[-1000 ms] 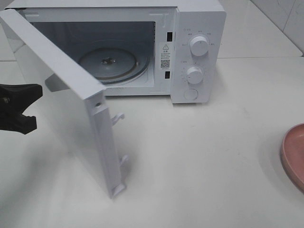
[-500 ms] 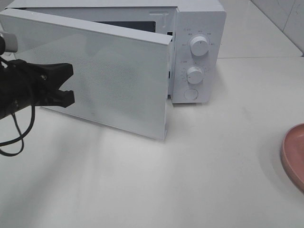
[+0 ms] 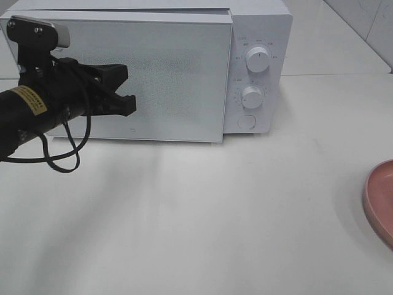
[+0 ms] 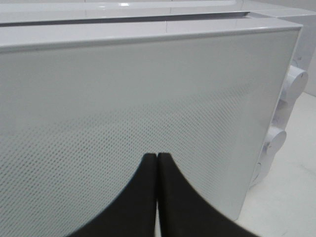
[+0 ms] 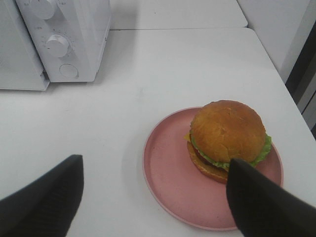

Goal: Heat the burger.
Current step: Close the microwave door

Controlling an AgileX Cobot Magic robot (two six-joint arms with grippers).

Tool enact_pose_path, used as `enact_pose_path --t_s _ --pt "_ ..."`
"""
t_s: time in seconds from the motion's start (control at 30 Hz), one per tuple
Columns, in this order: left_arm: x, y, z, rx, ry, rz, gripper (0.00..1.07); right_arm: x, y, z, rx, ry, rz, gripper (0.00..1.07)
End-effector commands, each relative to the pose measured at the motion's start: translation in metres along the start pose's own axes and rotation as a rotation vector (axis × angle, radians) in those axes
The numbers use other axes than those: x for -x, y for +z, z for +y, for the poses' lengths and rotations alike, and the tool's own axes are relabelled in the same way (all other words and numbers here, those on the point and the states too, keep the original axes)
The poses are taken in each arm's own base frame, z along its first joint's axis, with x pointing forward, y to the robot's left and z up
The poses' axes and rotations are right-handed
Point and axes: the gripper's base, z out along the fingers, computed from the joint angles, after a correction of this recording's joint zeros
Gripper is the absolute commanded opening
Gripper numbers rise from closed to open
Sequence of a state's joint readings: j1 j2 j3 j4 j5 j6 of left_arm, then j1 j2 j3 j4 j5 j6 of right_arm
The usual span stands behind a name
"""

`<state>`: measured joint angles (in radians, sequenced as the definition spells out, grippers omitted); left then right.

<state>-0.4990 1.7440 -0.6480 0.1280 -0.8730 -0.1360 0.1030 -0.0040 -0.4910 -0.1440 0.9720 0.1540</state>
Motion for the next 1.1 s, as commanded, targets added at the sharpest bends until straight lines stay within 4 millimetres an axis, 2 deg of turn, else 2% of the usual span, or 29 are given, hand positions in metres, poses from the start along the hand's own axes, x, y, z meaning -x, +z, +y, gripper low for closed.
enact_pose_path --t_s 0.03,0.17,0.23,0.33,0.4,0.9,1.1 --pt "0.007 0.011 -0.005 -0.009 -0.002 -0.031 0.00 -0.002 -0.003 -0.001 -0.005 -0.002 -0.033 0.76" --pt "0.008 0.021 -0.009 -0.020 -0.002 -0.043 0.00 -0.002 -0.003 -0.001 -0.005 -0.002 -0.033 0.76" --pt "0.009 0.036 -0.013 -0.018 -0.020 -0.048 0.00 -0.002 -0.003 -0.001 -0.005 -0.002 -0.033 0.76" --pt "0.010 0.040 -0.014 -0.017 -0.024 -0.047 0.00 -0.002 -0.003 -0.001 -0.005 -0.002 -0.033 0.76" --pt "0.012 0.053 -0.017 -0.018 -0.034 -0.054 0.00 -0.002 -0.003 -0.001 -0.005 -0.002 -0.033 0.76" --pt "0.016 0.090 -0.016 -0.017 -0.037 -0.076 0.00 -0.002 -0.003 -0.001 -0.005 -0.002 -0.033 0.76" --pt "0.010 0.105 -0.012 0.015 -0.058 -0.065 0.00 -0.002 -0.003 -0.001 -0.005 -0.002 -0.033 0.76"
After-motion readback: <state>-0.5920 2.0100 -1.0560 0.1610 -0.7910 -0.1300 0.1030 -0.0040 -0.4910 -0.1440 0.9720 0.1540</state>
